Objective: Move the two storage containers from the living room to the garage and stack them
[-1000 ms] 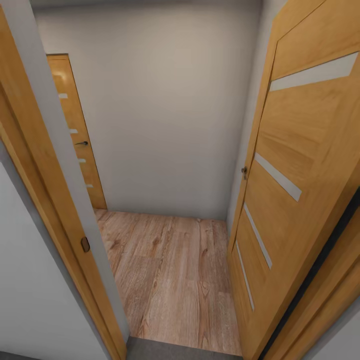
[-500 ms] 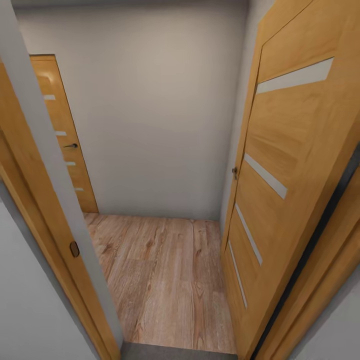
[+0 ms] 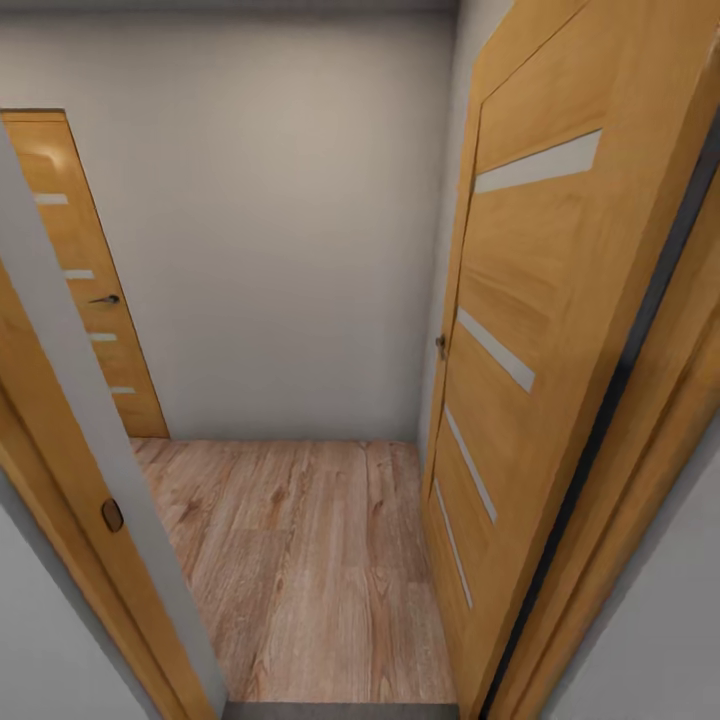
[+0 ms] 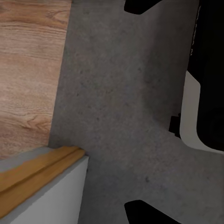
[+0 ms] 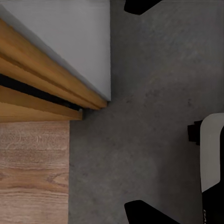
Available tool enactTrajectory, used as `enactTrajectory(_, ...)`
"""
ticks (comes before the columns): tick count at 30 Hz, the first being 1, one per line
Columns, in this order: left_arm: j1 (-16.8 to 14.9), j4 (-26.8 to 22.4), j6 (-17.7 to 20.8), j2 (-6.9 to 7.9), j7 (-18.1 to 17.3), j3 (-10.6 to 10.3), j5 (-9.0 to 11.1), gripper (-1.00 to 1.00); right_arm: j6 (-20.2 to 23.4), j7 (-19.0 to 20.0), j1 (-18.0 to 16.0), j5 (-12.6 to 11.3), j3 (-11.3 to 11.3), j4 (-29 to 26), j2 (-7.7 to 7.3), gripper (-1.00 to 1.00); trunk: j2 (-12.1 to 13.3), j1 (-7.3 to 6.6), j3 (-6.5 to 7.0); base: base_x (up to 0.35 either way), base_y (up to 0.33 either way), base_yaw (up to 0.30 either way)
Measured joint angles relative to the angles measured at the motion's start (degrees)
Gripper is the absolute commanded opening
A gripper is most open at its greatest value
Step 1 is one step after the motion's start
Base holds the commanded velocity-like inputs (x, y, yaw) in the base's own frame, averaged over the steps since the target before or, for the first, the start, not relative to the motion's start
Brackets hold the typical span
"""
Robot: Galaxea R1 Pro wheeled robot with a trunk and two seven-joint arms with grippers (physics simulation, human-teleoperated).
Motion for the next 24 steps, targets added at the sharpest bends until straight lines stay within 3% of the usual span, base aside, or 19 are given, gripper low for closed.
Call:
enactTrajectory(19,0.0,0.0,-0.01,0.0,0.0,0.0,0.0,1.0,0.0,0.01,0.01,0.26,0.02,0.0,0.04,1.0,0.0,0.0,0.02,0.0,0.0,-0.003)
enactTrajectory(24,0.0,0.0,-0.01,0.0,0.0,-0.01,0.0,1.0,0.06,0.04,0.0,0.24,0.03,0.0,0.04,1.0,0.0,0.0,0.02,0.0,0.0,-0.166)
